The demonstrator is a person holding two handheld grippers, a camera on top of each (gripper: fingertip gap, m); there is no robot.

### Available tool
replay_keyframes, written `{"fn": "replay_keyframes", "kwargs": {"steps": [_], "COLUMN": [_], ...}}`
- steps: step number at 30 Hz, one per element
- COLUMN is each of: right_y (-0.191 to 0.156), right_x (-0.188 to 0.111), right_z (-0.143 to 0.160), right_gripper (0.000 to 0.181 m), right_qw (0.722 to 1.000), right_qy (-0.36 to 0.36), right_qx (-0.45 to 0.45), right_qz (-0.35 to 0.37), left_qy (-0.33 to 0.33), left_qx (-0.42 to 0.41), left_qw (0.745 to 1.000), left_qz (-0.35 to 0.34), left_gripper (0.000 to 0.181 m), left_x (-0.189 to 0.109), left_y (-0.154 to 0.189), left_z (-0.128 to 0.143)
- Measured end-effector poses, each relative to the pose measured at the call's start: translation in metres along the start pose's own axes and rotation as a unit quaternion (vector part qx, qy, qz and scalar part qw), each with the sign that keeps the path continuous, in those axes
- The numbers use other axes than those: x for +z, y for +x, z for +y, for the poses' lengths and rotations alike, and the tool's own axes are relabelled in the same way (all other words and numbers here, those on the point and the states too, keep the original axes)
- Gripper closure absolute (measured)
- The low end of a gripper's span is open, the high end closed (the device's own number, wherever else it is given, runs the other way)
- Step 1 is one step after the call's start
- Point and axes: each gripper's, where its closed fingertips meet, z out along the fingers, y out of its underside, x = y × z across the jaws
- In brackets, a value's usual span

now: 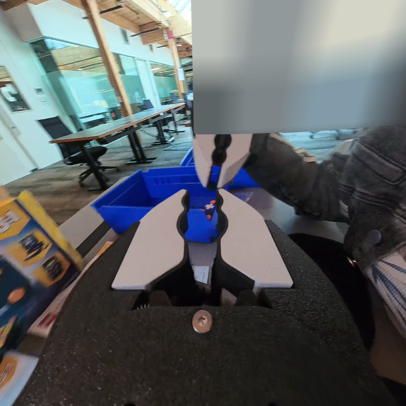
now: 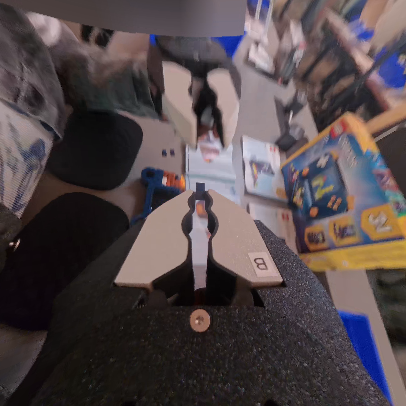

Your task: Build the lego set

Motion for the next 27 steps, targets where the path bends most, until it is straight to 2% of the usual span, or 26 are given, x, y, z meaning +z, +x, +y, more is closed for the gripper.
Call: {"fn": "replay_keyframes", "kwargs": {"steps": [4, 8, 11, 22, 27], "right_y": [-0.036, -0.072, -0.083, -0.078, -0.078], "right_x": [0.019, 0.044, 0.051, 0.064, 0.065], "right_z": [0.072, 0.140, 0.162, 0.172, 0.171], "right_gripper": [0.174, 0.174, 0.174, 0.174, 0.168], "right_qw": [0.986, 0.962, 0.952, 0.950, 0.951], "right_qy": [-0.150, -0.210, -0.241, -0.277, -0.284], "right_qx": [0.072, 0.173, 0.189, 0.143, 0.121], "right_qz": [0.005, 0.003, 0.001, -0.008, -0.008], "left_qy": [0.012, 0.061, 0.069, 0.073, 0.069], "left_qx": [-0.009, -0.022, -0.013, 0.007, 0.003], "left_qw": [0.983, 0.945, 0.935, 0.933, 0.935], "left_qz": [-0.182, -0.321, -0.346, -0.352, -0.348], "left_gripper": [0.157, 0.160, 0.160, 0.160, 0.160], "left_x": [-0.047, -0.096, -0.112, -0.116, -0.115], "left_y": [-0.037, -0.059, -0.058, -0.057, -0.057], "left_z": [0.025, 0.046, 0.052, 0.057, 0.061]}}
